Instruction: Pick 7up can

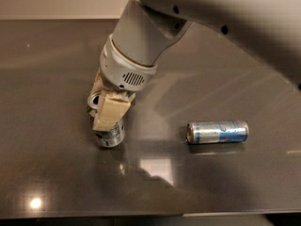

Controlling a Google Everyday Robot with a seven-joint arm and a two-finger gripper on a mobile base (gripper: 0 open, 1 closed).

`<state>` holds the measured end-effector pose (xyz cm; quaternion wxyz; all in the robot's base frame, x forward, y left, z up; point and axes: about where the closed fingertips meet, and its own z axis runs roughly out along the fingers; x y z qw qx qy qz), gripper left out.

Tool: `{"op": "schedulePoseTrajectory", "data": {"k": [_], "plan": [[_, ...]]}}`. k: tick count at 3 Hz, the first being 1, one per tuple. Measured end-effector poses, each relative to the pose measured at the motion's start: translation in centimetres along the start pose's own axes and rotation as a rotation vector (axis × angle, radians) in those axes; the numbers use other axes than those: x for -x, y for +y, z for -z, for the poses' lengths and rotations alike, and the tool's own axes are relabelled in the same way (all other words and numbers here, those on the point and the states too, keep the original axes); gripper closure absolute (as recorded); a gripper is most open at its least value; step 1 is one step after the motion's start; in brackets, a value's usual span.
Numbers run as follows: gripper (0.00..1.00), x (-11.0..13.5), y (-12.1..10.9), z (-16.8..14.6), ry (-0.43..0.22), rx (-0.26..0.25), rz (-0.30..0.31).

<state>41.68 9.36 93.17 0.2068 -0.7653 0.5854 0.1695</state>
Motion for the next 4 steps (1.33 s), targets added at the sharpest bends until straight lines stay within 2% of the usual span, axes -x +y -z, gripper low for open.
{"op": "schedulePoseTrajectory", "data": {"k": [1,2,4], "plan": [[1.0,1.2,-0.5,3.8,-0.03,0.006,0.021],[1.0,2.4,-0.7,7.5,-0.054,-0.003,0.047],[1.0,5.0,-0.6,12.3,-0.099,-0.027,0.113]]}}
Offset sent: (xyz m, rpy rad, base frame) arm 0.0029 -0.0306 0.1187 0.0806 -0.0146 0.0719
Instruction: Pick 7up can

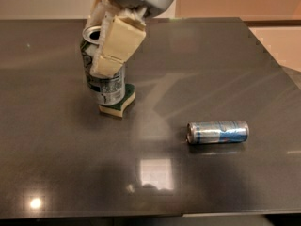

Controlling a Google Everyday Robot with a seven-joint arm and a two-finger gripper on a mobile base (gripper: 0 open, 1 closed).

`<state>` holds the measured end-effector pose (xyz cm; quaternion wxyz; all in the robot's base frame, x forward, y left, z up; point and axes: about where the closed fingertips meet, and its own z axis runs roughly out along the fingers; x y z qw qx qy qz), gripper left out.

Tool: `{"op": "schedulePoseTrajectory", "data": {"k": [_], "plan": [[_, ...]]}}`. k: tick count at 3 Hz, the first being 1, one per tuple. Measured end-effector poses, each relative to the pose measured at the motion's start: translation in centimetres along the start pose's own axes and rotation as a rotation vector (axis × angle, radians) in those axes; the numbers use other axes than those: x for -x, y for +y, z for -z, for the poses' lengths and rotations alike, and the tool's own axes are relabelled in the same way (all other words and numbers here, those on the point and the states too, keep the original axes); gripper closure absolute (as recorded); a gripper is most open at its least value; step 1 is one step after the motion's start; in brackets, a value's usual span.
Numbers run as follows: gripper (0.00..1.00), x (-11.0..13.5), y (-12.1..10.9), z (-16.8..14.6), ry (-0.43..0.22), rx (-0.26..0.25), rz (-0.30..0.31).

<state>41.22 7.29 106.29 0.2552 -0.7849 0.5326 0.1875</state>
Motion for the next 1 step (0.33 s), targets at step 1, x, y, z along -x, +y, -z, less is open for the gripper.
{"op": "schedulePoseTrajectory", "data": {"k": [1], "plan": [[1.0,0.04,0.01,0.04,0.0,-0.001,0.001]]}}
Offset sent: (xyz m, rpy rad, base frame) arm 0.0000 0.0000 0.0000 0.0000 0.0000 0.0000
